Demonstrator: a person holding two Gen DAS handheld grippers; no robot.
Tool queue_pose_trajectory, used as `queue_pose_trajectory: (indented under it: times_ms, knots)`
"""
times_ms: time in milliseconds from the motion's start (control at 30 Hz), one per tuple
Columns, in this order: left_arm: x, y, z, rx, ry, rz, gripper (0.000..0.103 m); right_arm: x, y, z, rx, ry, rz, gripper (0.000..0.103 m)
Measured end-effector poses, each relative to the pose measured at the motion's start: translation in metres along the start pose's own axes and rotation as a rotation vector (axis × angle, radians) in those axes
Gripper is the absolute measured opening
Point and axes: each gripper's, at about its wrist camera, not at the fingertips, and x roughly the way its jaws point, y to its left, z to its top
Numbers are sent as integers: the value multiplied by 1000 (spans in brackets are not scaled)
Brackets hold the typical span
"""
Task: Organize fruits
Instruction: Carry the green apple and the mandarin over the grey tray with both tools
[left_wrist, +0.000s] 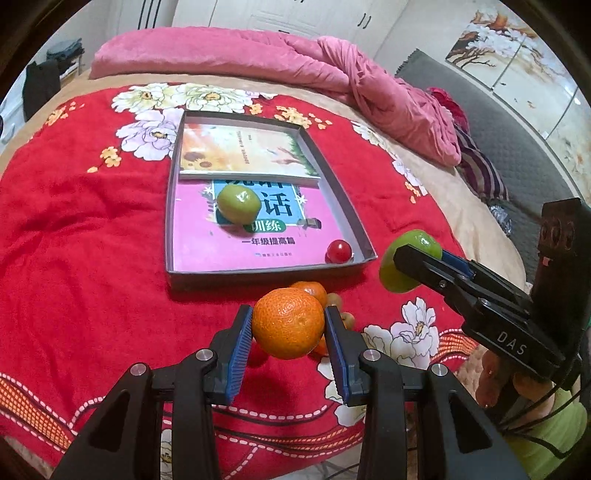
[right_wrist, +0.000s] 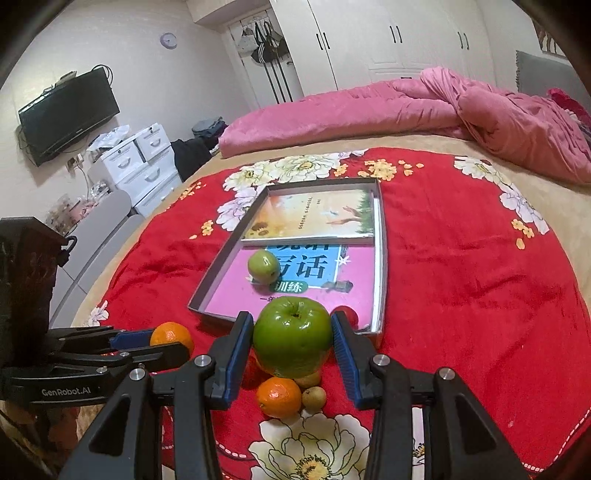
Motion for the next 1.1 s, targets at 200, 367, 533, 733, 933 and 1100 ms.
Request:
queue_pose_trajectory:
  times_ms: [200, 367, 533, 733, 933, 1100]
  knots:
    - [-5, 1, 5, -7, -18, -2, 40, -2, 4, 5, -6, -13, 4, 44]
    - [-9, 2, 14, -9, -40, 6, 40, -2, 8, 9, -16, -20, 5, 44]
    - [-11, 8, 24, -26, -58, 15, 40, -1, 11, 17, -27, -32, 8, 44]
    - [-9, 16, 34, -50, -67, 22, 40, 2, 13, 26, -37, -39, 10, 44]
    - [-10, 23, 45, -67, -86, 32, 40, 5, 15, 36, -41, -49, 14, 44]
    - [-11, 27, 54, -76, -99, 42, 40, 10, 19, 48, -42, -62, 24, 44]
